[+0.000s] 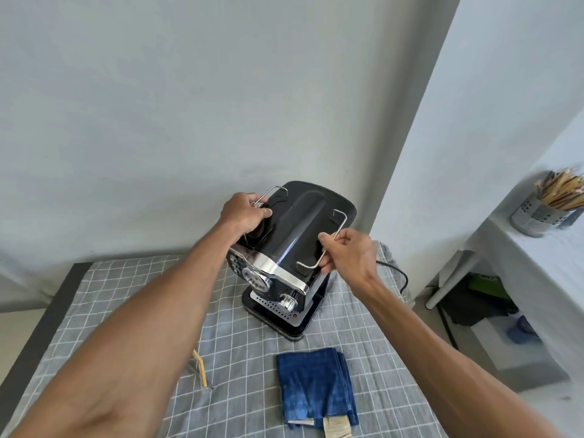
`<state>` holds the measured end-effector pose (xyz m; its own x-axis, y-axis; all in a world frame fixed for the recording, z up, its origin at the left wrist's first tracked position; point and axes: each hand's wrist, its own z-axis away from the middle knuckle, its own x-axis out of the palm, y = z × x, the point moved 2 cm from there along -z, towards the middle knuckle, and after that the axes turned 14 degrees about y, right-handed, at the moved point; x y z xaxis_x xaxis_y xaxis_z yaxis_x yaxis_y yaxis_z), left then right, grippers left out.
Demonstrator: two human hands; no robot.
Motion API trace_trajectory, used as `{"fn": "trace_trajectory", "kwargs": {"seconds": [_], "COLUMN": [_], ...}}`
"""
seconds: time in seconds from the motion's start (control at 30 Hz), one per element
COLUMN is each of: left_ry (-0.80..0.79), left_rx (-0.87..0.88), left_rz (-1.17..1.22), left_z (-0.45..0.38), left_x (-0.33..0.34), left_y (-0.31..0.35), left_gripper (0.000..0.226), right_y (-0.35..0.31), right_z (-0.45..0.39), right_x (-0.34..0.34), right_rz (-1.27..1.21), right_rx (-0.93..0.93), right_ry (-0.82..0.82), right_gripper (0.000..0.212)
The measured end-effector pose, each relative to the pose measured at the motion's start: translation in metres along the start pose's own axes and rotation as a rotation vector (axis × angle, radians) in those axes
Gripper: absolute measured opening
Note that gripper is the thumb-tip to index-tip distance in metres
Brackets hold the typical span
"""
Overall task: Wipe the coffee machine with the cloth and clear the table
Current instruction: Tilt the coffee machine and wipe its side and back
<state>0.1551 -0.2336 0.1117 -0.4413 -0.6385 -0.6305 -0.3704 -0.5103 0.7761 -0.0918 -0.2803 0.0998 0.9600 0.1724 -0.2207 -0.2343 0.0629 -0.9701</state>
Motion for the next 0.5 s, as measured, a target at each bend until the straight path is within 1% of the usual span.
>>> {"fn": "trace_trajectory", "kwargs": {"seconds": [0.1, 0.17, 0.33, 0.43, 0.5], "left_ry": [0.016, 0.06, 0.162, 0.203, 0.233], "left_rx": [0.026, 0.043, 0.016, -0.017, -0.035], "left_rz": [-0.006, -0.016, 0.001, 0.042, 0.029], "left_z": [0.005, 0.011, 0.031, 0.041, 0.045], "left_x": [-0.002, -0.007, -0.02, -0.02, -0.017], "left_y": [-0.002, -0.007, -0.028, -0.039, -0.043], "left_gripper": [0.036, 0.031, 0.018, 0.016, 0.02], "right_y": [0.0, 0.0, -0.01, -0.015, -0.016], "right_z": [-0.003, -0.01, -0.041, -0.056, -0.062], "right_x": [-0.003, -0.006, -0.01, -0.005, -0.003], "right_rz": [0.04, 0.075, 0.156, 0.229, 0.301], "right_rx": [-0.016, -0.035, -0.074, -0.105, -0.153], "right_ry": [-0.039, -0.052, 0.029, 0.028, 0.016], "right_gripper": [0.04, 0.044, 0.038, 0.048, 0.053]}}
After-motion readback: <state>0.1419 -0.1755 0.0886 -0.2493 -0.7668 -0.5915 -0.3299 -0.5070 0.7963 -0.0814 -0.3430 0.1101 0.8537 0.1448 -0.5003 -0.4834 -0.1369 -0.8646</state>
